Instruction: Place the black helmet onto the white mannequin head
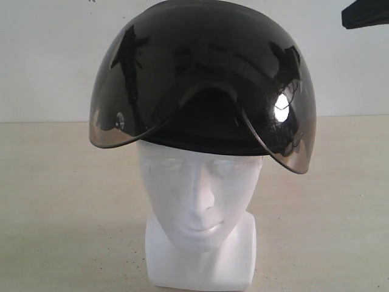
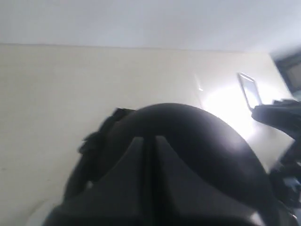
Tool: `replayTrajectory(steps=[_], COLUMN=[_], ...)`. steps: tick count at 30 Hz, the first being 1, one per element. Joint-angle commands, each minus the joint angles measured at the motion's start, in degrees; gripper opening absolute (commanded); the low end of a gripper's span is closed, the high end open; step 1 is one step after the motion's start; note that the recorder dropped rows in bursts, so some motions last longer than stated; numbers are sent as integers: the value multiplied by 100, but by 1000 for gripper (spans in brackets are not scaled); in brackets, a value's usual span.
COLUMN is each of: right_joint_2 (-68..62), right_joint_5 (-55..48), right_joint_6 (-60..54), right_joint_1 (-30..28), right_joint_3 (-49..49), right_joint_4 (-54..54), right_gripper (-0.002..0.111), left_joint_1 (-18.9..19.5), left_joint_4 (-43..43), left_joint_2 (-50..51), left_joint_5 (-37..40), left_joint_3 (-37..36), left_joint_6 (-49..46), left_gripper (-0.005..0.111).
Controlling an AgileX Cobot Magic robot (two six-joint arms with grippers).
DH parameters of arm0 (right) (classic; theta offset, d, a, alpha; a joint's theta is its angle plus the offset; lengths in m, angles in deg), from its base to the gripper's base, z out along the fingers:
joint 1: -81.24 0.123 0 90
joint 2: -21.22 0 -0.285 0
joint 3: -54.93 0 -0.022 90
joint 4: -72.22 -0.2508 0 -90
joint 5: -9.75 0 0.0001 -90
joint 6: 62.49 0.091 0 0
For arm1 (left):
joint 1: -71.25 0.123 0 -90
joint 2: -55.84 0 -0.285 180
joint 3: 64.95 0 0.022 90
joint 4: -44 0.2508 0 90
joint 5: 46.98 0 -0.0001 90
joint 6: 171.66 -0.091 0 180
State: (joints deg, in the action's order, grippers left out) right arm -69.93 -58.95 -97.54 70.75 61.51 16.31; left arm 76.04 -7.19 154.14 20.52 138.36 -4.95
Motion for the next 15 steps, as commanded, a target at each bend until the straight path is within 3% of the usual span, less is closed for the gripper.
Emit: replayTrajectory(steps=[1,10,15], right_joint_2=[0,0,0], right_joint_5=[-126,-126,-126], right_joint_6=[-728,-1485,-1690], right_joint_1=[-33,-8,387], right_joint_3=[-19,-149,-416], right_joint_4=[-861,-1878,-2003], right_gripper=[0,0,0], left_joint_1=[4,-36,-141], left_joint_4=[-1299,-1660,-1603], left_joint_2=[411,416,379], left_joint_5=[246,246,246], left_joint_3=[50,50,-61], left_joint_6=[-1036,-1877,-2065], left_gripper=[4,4,4])
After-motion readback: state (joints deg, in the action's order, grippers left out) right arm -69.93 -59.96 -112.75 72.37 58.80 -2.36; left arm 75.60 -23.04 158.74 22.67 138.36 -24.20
